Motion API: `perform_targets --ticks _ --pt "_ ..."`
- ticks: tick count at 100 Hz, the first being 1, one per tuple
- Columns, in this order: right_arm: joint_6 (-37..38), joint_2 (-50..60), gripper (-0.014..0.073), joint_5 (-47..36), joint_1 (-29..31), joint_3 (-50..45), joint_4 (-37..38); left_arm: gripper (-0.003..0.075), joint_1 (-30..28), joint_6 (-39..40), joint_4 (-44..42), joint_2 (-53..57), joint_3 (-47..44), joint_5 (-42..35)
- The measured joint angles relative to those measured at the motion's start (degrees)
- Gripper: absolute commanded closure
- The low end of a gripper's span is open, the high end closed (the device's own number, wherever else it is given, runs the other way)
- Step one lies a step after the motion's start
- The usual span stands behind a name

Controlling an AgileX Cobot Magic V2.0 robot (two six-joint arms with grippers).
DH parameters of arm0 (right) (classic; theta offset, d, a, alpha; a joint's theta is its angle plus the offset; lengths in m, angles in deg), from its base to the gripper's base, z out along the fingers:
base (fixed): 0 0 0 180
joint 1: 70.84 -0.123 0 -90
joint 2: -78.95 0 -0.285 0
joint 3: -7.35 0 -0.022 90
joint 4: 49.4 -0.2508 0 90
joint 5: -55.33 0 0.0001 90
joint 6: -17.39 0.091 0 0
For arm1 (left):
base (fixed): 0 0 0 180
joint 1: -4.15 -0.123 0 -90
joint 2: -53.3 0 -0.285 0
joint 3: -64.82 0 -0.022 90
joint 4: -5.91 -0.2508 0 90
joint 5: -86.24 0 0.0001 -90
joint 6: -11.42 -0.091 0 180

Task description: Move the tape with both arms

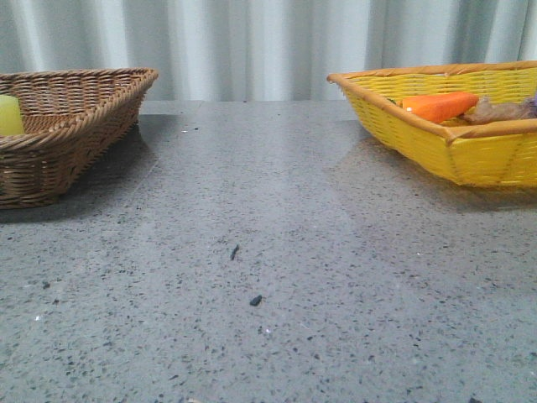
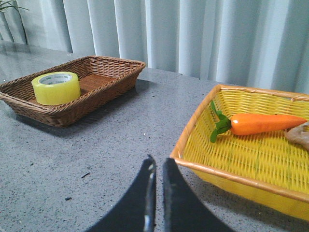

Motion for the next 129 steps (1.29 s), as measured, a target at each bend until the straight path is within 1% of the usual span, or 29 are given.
perform_targets --ticks 11,22,28,34,44,55,60,65,85,129 --pt "-0.1 0.1 0.0645 -0.5 0.0 -0.9 0.5 0.0741 0.0 0.0 0.0 0.0 0.0 0.0" --pt "0.6 0.5 0.0645 -0.8 2.6 -4.8 8.0 0.0741 0.0 0.0 0.0 0.0 0.0 0.0" --pt "2.4 0.5 0.0645 -1.8 6.2 -8.1 10.7 0.0741 0.0 0.0 0.0 0.0 0.0 0.0" --pt "4.1 0.5 0.0645 -4.5 10.4 -12.6 11.0 0.0741 0.0 0.0 0.0 0.0 0.0 0.0" --pt "5.1 0.5 0.0645 -11.9 19.1 -20.1 8.0 0.0741 0.0 0.0 0.0 0.0 0.0 0.0" --pt "5.6 0.7 0.0645 -20.6 26.6 -27.8 5.3 0.0741 0.0 0.0 0.0 0.0 0.0 0.0" --pt "5.8 1.4 0.0645 -22.4 29.0 -29.6 5.0 0.0741 0.0 0.0 0.0 0.0 0.0 0.0" --pt "5.9 2.7 0.0645 -21.8 30.7 -29.6 4.9 0.0741 0.0 0.0 0.0 0.0 0.0 0.0" --pt "6.0 4.4 0.0645 -15.3 31.5 -29.6 4.8 0.0741 0.0 0.0 0.0 0.0 0.0 0.0" --pt "6.0 4.4 0.0645 -15.3 31.5 -29.6 4.7 0.0741 0.0 0.1 0.0 0.0 0.0 0.0"
